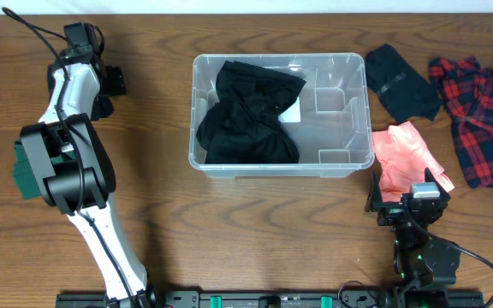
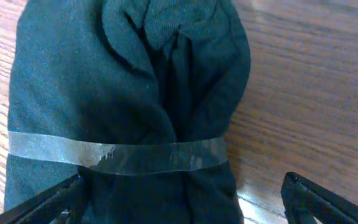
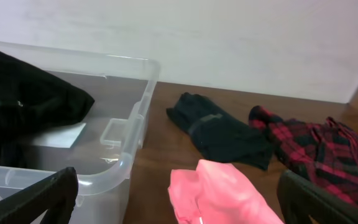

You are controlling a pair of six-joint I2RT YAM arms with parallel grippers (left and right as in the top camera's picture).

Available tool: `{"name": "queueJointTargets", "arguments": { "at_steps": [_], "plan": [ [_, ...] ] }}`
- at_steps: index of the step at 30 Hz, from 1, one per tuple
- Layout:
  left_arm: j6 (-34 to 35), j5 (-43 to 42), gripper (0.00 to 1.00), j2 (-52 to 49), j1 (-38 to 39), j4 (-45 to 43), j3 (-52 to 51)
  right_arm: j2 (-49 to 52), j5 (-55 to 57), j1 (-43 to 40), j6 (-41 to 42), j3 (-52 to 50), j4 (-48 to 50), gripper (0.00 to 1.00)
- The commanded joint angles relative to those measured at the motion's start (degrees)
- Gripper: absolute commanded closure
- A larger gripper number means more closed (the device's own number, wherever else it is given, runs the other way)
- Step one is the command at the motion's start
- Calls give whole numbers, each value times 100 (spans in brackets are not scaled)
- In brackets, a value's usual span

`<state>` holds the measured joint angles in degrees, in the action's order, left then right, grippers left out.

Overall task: Pack container
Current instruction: 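Grasp the green garment with clear band using the left gripper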

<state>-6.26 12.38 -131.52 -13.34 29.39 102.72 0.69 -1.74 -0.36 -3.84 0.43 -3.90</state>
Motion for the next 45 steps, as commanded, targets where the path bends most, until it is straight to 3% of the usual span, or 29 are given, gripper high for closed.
{"name": "queueJointTargets", "arguments": {
  "at_steps": [1, 17, 20, 24, 26, 28, 32, 45],
  "plan": [
    [-55, 7, 1, -125, -9, -55, -131, -35, -20, -9, -52, -11, -22, 1],
    [-57, 9, 4, -125, -15, -575, -750, -35, -20, -9, -52, -11, -20, 1],
    [-57, 13, 12, -125, -15, -619, -756, -35, -20, -9, -55, -11, -22, 1],
    [-57, 13, 60, -114, -13, -643, -741, -35, -20, -9, -52, -11, -22, 1],
    [-57, 33, 74, -98, -13, -638, -737, -35, -20, -9, -52, -11, -22, 1],
    [-57, 33, 77, -63, -13, -638, -734, -35, -20, -9, -52, -11, -22, 1],
    [-57, 31, 94, 85, 0, -638, -728, -35, -20, -9, -55, -11, -22, 1],
    [-52, 33, 94, 1392, 420, -501, -629, -35, -20, -9, -55, -11, -22, 1]
  ]
}}
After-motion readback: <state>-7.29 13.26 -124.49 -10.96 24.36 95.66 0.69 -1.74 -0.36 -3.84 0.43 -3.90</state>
